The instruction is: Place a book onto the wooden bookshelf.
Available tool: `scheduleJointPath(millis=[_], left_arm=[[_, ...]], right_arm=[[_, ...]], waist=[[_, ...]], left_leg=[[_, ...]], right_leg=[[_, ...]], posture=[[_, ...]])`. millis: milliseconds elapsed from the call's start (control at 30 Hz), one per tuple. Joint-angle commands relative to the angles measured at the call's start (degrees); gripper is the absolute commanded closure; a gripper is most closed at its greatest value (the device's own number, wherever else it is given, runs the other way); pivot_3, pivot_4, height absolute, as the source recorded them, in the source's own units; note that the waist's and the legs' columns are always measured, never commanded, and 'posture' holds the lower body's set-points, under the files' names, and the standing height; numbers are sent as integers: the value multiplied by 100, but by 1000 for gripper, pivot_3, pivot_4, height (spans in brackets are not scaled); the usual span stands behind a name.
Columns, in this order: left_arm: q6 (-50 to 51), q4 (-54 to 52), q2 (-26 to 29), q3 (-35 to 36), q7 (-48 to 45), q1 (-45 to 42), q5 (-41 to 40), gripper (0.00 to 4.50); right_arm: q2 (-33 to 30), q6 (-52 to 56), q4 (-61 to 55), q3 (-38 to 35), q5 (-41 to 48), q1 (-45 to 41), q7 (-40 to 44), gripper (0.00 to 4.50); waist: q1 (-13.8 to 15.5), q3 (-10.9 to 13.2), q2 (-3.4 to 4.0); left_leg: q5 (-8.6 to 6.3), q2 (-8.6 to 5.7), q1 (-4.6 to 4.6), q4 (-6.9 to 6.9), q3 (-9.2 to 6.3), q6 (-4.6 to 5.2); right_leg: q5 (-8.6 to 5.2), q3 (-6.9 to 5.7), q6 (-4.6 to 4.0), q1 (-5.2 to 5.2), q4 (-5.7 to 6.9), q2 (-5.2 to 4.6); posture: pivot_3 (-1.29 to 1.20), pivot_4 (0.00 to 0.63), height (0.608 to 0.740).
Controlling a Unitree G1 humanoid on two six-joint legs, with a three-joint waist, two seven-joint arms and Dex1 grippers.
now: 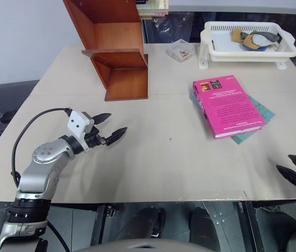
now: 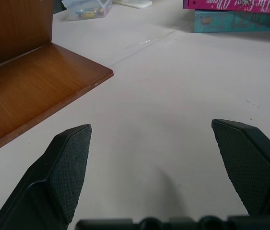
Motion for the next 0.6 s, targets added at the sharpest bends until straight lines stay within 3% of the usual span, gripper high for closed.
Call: scheduleJointPath(millis=[33,600], left_arm=[[-54,-241,-21,59,33,7,-60,63],[-70,-383,-94,96,62,153,-62,63]], right_arm=[[-76,-64,5,-23,-16,-81,122,1323],[-109,-462,452,12,-303,-430,414,1323]], waist=[[-1,0,0],[-5,0,0]], left_leg=[[0,0,0,0,0,0],[0,0,0,1,1,0]], right_leg=[[0,0,0,0,0,0],[0,0,0,0,0,1]], posture=[[0,150,740],[0,150,740]])
